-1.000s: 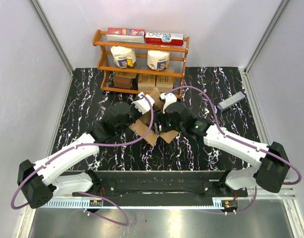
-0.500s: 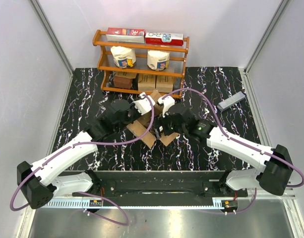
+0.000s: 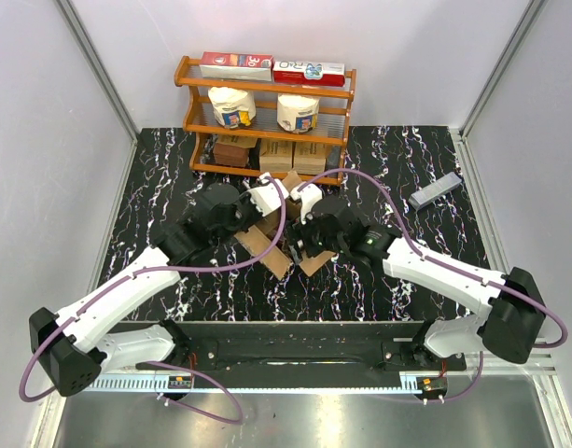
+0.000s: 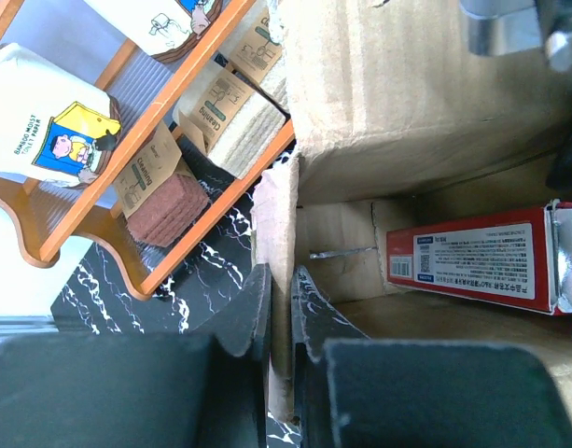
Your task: Unpack the express box
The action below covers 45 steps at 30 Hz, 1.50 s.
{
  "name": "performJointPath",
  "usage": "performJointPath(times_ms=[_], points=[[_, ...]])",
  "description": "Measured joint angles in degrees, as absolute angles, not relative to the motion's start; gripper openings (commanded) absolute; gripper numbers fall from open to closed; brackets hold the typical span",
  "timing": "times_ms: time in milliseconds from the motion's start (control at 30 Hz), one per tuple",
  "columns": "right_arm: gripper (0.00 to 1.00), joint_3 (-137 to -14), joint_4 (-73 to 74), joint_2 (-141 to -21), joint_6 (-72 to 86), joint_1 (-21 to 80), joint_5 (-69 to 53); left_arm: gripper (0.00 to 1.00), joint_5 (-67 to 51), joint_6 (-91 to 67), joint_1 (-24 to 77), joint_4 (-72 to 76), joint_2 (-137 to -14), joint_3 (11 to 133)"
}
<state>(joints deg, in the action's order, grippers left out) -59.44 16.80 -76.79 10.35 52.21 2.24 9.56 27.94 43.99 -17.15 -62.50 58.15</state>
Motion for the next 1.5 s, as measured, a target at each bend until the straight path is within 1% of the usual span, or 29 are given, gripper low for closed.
performJointPath(times_ms=[200, 300, 333, 400, 467, 567, 800, 1233, 1367, 1500], points=[[0.8, -59.4, 14.8, -78.5, 9.3, 52.2, 2.3, 0.0, 9.0, 27.5, 43.0, -17.3, -62.3, 58.2], [0.76, -59.4, 14.2, -79.5, 8.7, 52.2, 2.5, 0.0, 8.4, 27.4, 42.6, -17.3, -62.3, 58.2], [0.72, -59.4, 14.1, -79.7, 8.4, 52.2, 2.5, 0.0, 8.0, 27.4, 42.4, -17.3, -62.3, 58.2], [0.68, -59.4, 14.1, -80.3, 7.9, 52.2, 2.5, 0.0, 7.4, 27.4, 42.1, -17.3, -62.3, 58.2], [0.61, -59.4, 14.1, -80.8, 7.6, 52.2, 2.5, 0.0, 6.5, 27.4, 41.7, -17.1, -62.3, 58.2], [0.54, -59.5, 14.2, -81.1, 7.3, 52.3, 2.5, 0.0, 5.4, 27.4, 41.3, -17.1, -62.3, 58.2], [0.54, -60.8, 16.5, -80.7, 7.8, 52.4, 3.0, 0.0, 5.5, 27.4, 41.2, -17.1, -62.4, 58.3], [0.54, -68.8, 24.9, -71.7, 8.2, 52.3, 4.7, 0.01, 10.5, 23.3, 41.1, -18.0, -66.5, 60.3], [0.54, -72.2, 28.0, -69.5, 7.5, 52.3, 5.6, 0.01, 11.4, 21.2, 39.2, -18.1, -67.2, 60.4], [0.53, -75.1, 30.5, -66.3, 6.8, 52.3, 6.6, 0.02, 11.4, 17.5, 33.7, -20.0, -67.8, 60.4]])
